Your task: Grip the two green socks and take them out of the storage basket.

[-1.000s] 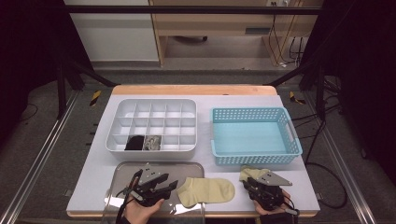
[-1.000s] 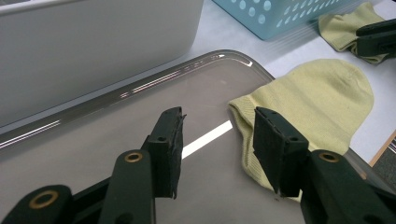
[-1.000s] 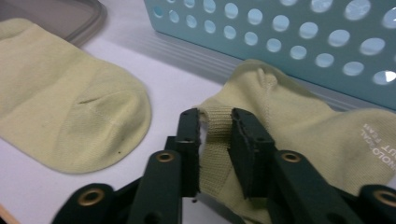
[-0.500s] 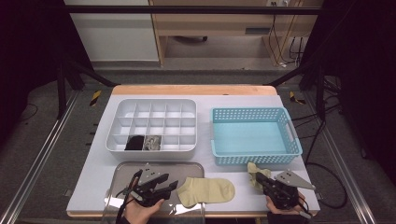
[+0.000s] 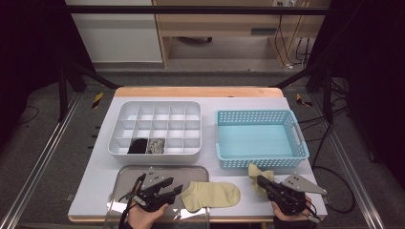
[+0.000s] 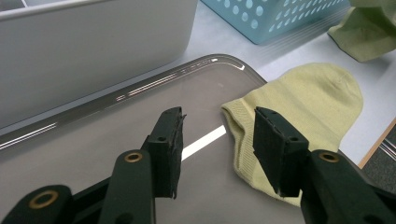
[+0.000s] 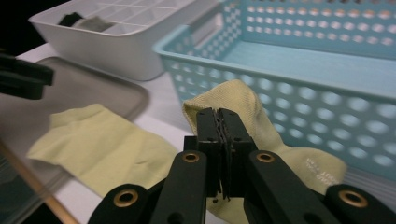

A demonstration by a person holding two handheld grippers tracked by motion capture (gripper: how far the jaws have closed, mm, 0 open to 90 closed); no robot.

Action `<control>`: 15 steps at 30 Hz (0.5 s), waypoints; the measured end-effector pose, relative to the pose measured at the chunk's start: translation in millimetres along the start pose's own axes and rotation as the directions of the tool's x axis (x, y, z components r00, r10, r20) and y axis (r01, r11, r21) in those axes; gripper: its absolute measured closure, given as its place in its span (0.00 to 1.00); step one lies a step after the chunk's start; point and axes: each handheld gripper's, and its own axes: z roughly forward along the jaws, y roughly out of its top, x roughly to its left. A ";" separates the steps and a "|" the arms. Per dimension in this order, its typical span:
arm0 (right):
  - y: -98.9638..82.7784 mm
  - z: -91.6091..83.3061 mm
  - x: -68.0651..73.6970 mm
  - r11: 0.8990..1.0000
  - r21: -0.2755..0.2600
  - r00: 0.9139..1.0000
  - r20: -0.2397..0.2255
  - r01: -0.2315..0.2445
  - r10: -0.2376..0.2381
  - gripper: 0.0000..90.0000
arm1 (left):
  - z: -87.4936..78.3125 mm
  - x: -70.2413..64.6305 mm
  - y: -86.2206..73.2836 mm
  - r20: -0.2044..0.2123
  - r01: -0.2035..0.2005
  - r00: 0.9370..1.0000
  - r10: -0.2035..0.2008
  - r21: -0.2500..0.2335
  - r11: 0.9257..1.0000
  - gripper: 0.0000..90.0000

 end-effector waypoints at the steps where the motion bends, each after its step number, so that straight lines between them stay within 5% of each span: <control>1: 1.7 1.1 3.2 1.000 -0.001 1.000 -0.016 0.010 -0.010 0.98 | -0.2 -0.1 0.2 0.001 0.000 1.000 0.000 -0.001 1.000 0.58; 4: 6.3 4.5 11.4 0.999 -0.001 0.997 -0.061 0.039 -0.039 0.98 | -1.0 -0.7 0.3 0.002 0.002 1.000 -0.002 0.004 1.000 0.58; 6: 12.2 14.0 24.1 0.999 0.013 0.987 -0.154 0.053 -0.050 0.98 | -1.4 -1.5 0.7 0.009 -0.006 1.000 0.006 0.000 1.000 0.58; 15: 7.5 60.2 56.3 0.986 0.142 0.944 -0.327 0.088 -0.038 0.98 | -3.0 -2.4 2.1 0.017 -0.014 1.000 0.014 -0.022 1.000 0.58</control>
